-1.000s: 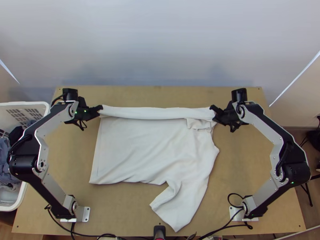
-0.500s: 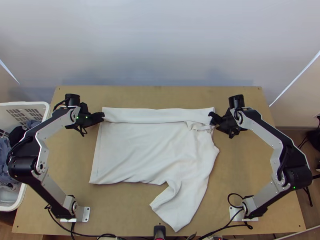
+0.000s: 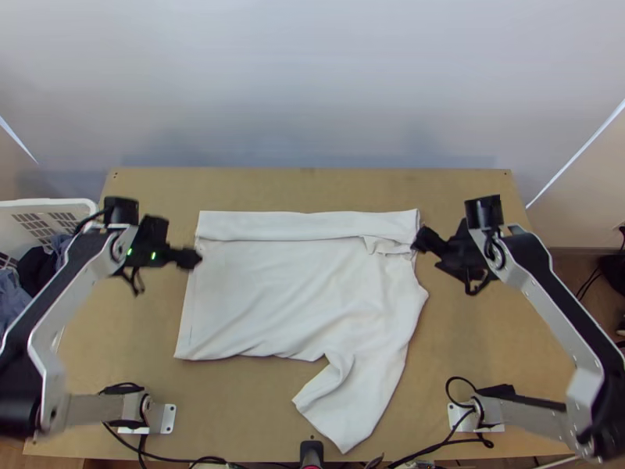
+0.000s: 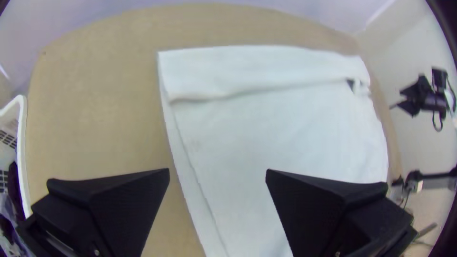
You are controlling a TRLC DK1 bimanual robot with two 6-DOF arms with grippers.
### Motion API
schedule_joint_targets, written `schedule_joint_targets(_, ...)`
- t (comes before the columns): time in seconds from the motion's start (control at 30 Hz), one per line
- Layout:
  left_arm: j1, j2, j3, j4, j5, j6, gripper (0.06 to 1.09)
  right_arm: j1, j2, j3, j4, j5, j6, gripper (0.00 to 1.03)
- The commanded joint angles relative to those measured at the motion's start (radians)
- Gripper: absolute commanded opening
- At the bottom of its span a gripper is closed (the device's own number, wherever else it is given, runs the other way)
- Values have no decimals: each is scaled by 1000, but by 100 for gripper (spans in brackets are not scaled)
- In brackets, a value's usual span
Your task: Fold the t-shirt
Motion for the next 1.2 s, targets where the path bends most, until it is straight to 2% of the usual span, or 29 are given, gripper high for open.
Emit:
schedule_joint_targets(0.0, -10, -233, -120, -387, 8, 418, 103, 48, -123, -66, -131, -118, 59, 95)
schedule_joint_targets(0.07, -10, -273, -134, -499, 0, 507, 103, 46, -121, -89, -140, -197, 89, 95)
schedule_joint_targets(0.13, -14, -276, -147, -615, -30, 591, 96, 45, -121, -105, -143, -262, 115, 95)
schedule_joint_targets(0.17, -14, -271, -153, -643, -44, 599, 93, 41, -121, -105, -143, -280, 117, 95)
schedule_joint_targets(0.27, -21, -227, -166, -726, -64, 596, 80, 41, -120, -108, -147, -305, 120, 95)
schedule_joint_targets(0.43, -41, -216, -209, -735, -72, 551, 59, 41, -121, -112, -151, -305, 115, 95)
schedule_joint_targets(0.5, -65, -214, -222, -723, -69, 525, 54, 43, -123, -114, -154, -305, 115, 95)
schedule_joint_targets(0.9, -136, -190, -283, -584, -64, 473, 55, 45, -146, -120, -154, -305, 97, 95)
schedule_joint_targets(1.17, -131, -184, -258, -575, -127, 484, 55, 45, -161, -146, -154, -305, 91, 95)
